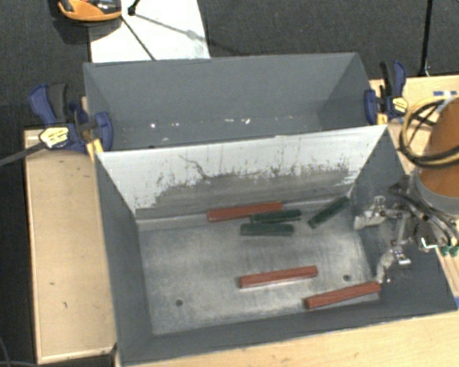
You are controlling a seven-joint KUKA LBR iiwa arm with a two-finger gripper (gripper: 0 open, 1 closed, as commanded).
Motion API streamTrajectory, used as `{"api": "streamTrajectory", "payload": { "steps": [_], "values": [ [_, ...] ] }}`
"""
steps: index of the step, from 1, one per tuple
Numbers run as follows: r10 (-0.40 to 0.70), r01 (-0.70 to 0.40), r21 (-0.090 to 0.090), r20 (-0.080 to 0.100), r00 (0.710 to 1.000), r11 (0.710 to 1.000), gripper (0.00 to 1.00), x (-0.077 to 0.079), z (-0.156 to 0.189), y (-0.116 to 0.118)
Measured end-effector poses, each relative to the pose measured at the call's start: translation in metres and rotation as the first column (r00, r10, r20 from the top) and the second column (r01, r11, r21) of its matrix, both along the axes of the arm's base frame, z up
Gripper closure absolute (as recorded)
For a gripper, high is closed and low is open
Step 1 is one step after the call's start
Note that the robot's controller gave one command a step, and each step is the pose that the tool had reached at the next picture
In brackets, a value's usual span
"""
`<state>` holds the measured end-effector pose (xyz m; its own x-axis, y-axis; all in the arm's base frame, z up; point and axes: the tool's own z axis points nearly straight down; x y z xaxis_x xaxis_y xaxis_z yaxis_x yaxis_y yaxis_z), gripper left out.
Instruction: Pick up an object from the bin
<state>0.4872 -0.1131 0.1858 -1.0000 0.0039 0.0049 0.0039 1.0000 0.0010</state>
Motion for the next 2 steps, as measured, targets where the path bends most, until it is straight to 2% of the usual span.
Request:
{"api": "streamTrajectory", "payload": {
  "steps": [1, 2],
  "values": [
    [0.004, -0.004, -0.002, 0.007, 1.000, 1.000, 0.00, 0.002, 0.003, 0.000],
    [0.063, -0.063, -0.004, 0.013, 0.998, 0.998, 0.00, 0.007, -0.036, 0.010]
  ]
}}
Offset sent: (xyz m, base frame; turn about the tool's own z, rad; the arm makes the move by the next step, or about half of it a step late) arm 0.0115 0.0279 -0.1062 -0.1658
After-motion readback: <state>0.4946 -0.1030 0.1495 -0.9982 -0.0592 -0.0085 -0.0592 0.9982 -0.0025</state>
